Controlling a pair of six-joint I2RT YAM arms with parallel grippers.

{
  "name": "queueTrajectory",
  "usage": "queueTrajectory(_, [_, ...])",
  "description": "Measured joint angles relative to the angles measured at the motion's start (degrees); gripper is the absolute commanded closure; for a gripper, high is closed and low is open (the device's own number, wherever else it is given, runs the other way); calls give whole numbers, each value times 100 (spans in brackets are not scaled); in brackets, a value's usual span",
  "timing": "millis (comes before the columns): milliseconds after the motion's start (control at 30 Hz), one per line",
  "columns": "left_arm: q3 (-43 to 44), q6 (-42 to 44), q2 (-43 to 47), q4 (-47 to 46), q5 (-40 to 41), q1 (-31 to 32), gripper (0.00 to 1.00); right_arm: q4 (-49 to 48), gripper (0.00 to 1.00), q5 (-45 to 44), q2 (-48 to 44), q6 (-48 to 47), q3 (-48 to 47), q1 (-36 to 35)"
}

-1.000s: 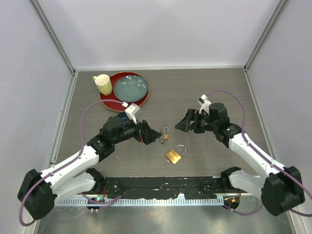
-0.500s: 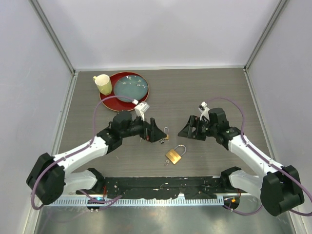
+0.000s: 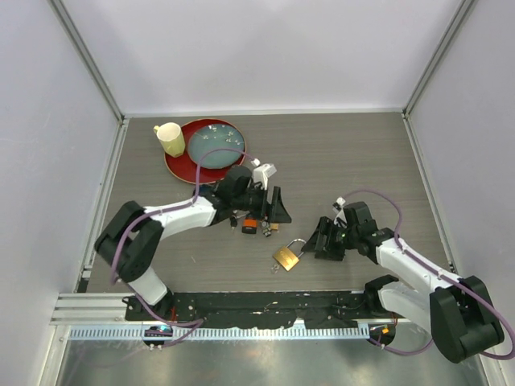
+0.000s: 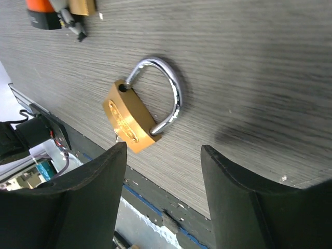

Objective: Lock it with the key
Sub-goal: Pick up the lock from the center of the board.

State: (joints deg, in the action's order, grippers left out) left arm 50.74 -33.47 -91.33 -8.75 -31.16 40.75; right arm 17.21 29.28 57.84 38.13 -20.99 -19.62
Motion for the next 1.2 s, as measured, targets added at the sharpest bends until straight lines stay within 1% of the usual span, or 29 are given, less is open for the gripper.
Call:
queueTrajectory(33, [85,9,-151,9,-26,28,33,-2,37,2,0,50,68,4])
queueTrajectory(133, [337,90,-654,76,-109,197,41,-138,39,13,0,229,280,39])
queueTrajectory(233, [481,118,-1071,136,-219,393,46,-492,45,146,-4,450,463,96])
queueTrajectory(333, [531,114,-1373,162,-278,527,51,-920,49,192,17,664,654,155])
queueTrajectory(367, [531,111,-1432,168,-282,555,51,-1043,54,219,35,737,702,184])
queueTrajectory(600, [573,125,-1672,249,-299,682,56,-1790,57,219,393,1003,837,249])
queueTrajectory(833, [584,221,-1707,315,-295,693,66,-2686,59,369,909,1196,922,249])
queueTrajectory(933, [584,210,-1738,297,-302,675,69,-2979,60,452,1047,1272,979,260])
queueTrajectory(967, [584,212,-1742,293,-299,675,69,-3058,62,466,1069,1296,1003,260])
queueTrajectory(1133, [586,175,-1797,181,-317,675,72,-3541,65,533,1196,1410,1161,280])
queueTrajectory(1200, [590,122,-1827,125,-337,675,73,-3663,68,544,1266,1432,1176,282])
